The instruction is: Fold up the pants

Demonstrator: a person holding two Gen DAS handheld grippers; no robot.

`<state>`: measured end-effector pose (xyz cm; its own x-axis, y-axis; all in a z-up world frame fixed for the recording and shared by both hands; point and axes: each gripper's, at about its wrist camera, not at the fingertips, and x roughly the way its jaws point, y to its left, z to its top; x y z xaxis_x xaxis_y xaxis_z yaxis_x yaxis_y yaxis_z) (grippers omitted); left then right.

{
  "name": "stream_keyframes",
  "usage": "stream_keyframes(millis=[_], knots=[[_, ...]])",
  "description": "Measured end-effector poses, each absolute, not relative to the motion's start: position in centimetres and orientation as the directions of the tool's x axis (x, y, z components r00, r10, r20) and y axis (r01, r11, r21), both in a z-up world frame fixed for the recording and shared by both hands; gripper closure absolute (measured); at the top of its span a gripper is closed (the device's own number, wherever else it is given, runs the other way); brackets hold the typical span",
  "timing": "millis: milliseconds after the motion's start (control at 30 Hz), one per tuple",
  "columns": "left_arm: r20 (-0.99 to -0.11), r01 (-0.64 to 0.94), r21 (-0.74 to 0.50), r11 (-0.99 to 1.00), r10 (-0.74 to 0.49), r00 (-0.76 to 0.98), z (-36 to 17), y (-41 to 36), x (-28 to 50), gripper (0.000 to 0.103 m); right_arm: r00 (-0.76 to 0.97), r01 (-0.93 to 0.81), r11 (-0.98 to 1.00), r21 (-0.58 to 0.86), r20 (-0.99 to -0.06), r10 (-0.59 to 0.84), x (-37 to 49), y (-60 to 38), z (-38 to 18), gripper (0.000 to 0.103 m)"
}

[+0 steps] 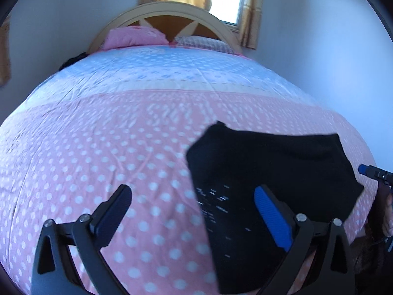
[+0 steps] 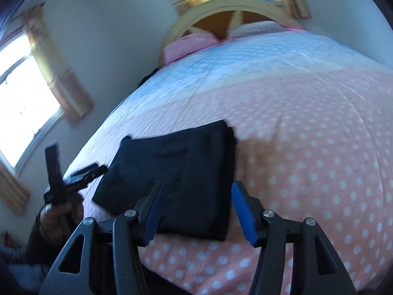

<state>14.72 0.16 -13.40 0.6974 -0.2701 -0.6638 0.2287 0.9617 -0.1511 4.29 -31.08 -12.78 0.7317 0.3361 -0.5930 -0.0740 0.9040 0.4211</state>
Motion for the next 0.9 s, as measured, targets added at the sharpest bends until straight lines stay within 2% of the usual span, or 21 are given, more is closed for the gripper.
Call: stream_keyframes(millis=[33,200,467,567,700,900], knots=[[-0.668,0.223,-0.164,0.961,-0.274,0.692,-13.6,0.4,15.0,0.001,0.723,-0.053,0.896,0.441,-0.602,0.339,4.8,-31.5,-13.2,0.057],[-0.711,0.242,-0.239,0.941,-0.339,0.616,-15.6,0.1,16.7,0.001,0.645,0.018,0.879,0.477,-0.677,0.354,7.3,-32.2,-16.4,0.058],[-0.724,0.324,-0.232,0.917,-0.386,0.572,-15.5,-2.1,17.6,0.003,0.641,0.012,0.809,0.587,-0.626,0.445,8.6,-33.2,-16.8,0.059],[-0.718,0.337,-0.258,0.906,-0.413,0.560,-15.4,-2.4,17.9,0.012,0.636,0.010,0.793,0.609,-0.616,0.465,9.4,-33.3,-17.1,0.061],[-0.703,0.359,-0.282,0.890,-0.446,0.553,-15.4,-2.3,17.9,0.031,0.639,0.006,0.772,0.635,-0.597,0.486,9.3,-33.1,-17.4,0.065],[-0.687,0.358,-0.292,0.887,-0.455,0.566,-15.1,-2.7,17.2,0.057,0.664,0.001,0.816,0.577,-0.611,0.431,8.9,-31.7,-16.9,0.072]])
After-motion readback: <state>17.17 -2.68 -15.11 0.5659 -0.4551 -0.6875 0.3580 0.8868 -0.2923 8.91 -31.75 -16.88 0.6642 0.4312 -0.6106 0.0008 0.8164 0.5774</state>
